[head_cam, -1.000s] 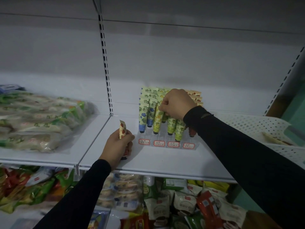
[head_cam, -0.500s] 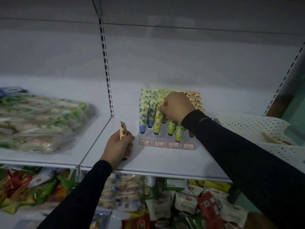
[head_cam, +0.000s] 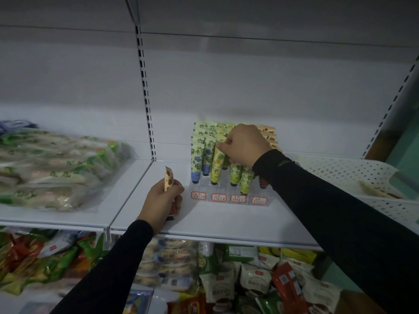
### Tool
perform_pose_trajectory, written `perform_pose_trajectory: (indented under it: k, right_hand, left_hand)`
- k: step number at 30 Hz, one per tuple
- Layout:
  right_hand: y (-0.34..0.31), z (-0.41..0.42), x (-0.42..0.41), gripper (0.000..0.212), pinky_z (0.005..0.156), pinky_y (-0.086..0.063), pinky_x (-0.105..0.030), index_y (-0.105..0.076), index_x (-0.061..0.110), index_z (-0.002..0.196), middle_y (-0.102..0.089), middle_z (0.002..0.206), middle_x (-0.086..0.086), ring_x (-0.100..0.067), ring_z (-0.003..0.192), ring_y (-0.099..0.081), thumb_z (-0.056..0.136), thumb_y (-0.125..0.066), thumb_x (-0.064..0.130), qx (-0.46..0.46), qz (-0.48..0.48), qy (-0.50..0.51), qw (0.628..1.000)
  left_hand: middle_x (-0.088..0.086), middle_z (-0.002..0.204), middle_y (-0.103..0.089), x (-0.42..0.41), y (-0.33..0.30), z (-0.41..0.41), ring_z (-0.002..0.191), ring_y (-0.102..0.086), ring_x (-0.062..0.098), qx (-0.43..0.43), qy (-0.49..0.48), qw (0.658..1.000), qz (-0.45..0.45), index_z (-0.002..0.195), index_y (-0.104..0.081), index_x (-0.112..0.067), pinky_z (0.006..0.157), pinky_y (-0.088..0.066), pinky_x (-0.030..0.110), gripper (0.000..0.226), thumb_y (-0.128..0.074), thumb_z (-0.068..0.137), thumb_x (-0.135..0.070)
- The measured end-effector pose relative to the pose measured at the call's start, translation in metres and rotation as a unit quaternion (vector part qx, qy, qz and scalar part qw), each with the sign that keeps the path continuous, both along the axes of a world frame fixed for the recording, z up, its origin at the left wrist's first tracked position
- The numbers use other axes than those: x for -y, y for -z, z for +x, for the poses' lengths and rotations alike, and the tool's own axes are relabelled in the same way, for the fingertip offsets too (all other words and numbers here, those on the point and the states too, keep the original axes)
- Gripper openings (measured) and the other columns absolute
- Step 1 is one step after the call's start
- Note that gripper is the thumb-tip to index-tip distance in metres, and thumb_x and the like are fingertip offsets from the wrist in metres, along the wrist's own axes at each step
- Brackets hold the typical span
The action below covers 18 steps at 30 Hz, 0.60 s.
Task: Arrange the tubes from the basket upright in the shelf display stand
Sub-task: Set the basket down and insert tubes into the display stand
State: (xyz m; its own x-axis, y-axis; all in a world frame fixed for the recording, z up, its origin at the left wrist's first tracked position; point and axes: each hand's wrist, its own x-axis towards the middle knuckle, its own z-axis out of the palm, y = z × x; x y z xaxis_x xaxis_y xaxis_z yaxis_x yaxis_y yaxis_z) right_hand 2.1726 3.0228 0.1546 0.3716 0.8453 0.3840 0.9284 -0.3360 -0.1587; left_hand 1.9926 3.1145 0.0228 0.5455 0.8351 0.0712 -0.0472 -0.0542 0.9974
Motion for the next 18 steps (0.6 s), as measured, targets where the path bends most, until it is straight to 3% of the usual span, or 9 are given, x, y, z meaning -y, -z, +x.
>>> perform_pose_trajectory:
  k: [4,8,11,13,15,18]
  right_hand:
    - [-0.001,0.001,0.001,0.052,0.072,-0.053,-0.032,-0.072,-0.005,0.080,-0.072,0.076,-0.018,-0.031,0.074,-0.068,0.097,-0.052,0.040,0.006,0.006,-0.003,1.000]
    - [-0.002,0.003,0.006,0.051,0.068,-0.052,-0.032,-0.060,-0.001,0.062,-0.067,0.070,-0.022,-0.032,0.069,-0.065,0.097,-0.052,0.035,-0.011,0.066,-0.005,0.998]
    - [0.000,-0.001,0.012,0.049,0.061,-0.044,-0.029,-0.063,-0.003,0.069,-0.065,0.070,-0.020,-0.028,0.059,-0.055,0.097,-0.051,0.035,-0.012,0.104,-0.022,0.994]
    - [0.003,-0.005,0.017,0.047,0.065,-0.047,-0.029,-0.067,-0.001,0.074,-0.067,0.073,-0.016,-0.026,0.065,-0.059,0.098,-0.051,0.037,-0.035,0.107,-0.052,0.992]
    - [0.006,-0.010,0.022,0.045,0.072,-0.052,-0.029,-0.070,0.002,0.080,-0.070,0.078,-0.012,-0.025,0.075,-0.064,0.097,-0.052,0.039,-0.070,0.099,-0.083,0.989]
    - [0.010,-0.022,0.030,0.039,0.063,-0.046,-0.014,-0.074,0.009,0.090,-0.070,0.079,-0.003,-0.015,0.070,-0.064,0.097,-0.054,0.042,-0.130,0.072,-0.118,0.982]
  left_hand:
    - [0.012,0.060,-0.048,0.001,0.000,0.000,0.053,-0.039,0.020,0.005,-0.001,1.000,-0.001,0.082,-0.052,-0.010,0.048,-0.031,0.028,0.011,-0.053,0.093,-0.009]
    - [0.011,0.058,-0.049,-0.001,-0.001,-0.001,0.050,-0.039,0.021,0.013,-0.008,1.000,-0.001,0.084,-0.050,-0.009,0.044,-0.032,0.027,0.010,-0.051,0.094,-0.008]
    - [0.011,0.058,-0.052,-0.004,-0.001,-0.002,0.052,-0.041,0.022,0.022,-0.015,1.000,-0.003,0.089,-0.045,-0.009,0.047,-0.034,0.029,0.007,-0.049,0.093,-0.007]
    - [0.012,0.060,-0.053,-0.004,-0.005,-0.003,0.054,-0.043,0.022,0.026,-0.001,1.000,0.001,0.090,-0.046,-0.009,0.048,-0.035,0.028,0.006,-0.049,0.093,-0.005]
    - [0.012,0.064,-0.057,-0.001,-0.014,-0.006,0.057,-0.047,0.023,0.045,0.058,0.997,-0.001,0.094,-0.055,-0.007,0.049,-0.039,0.027,0.003,-0.052,0.094,-0.006]
    - [0.010,0.073,-0.060,0.009,-0.030,-0.009,0.062,-0.054,0.022,0.061,0.161,0.985,-0.022,0.112,-0.065,-0.010,0.056,-0.045,0.027,0.024,-0.066,0.089,-0.016]
